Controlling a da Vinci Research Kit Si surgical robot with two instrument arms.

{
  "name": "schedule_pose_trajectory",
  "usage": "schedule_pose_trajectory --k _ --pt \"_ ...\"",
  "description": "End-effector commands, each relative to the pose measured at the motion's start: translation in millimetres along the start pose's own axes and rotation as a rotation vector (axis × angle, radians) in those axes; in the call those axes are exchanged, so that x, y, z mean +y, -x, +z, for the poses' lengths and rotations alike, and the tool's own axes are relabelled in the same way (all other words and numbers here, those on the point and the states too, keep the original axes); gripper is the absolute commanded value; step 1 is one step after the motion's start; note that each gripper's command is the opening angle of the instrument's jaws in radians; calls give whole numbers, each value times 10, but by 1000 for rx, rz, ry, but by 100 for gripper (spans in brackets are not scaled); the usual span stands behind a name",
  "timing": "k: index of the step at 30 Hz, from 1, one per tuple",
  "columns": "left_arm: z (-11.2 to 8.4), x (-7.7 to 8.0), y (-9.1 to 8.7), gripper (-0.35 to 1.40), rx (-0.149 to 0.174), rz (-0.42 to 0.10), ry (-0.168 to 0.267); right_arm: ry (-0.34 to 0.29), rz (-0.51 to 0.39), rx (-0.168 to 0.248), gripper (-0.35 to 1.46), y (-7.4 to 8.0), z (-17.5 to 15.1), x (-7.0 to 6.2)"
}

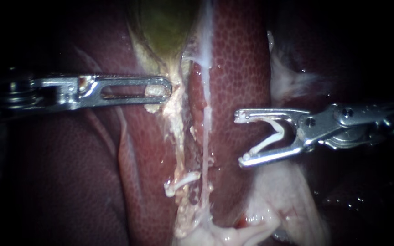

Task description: Clipping second clip left tube

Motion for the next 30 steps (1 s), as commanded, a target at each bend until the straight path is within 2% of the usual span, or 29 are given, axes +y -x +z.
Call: schedule_pose_trajectory --k 1,11,17,30 --pt "0 0 0 -35 0 0 0 0 1 0 60 -1 0 0" --pt "-6 -2 3 -35 3 -2 -2 0 1 0 60 -1 0 0" --pt "-31 -7 19 -35 9 -10 1 0 0 1 60 0 1 0" --pt "-78 -14 45 -35 -41 -34 1 1 0 1 60 -1 2 0"
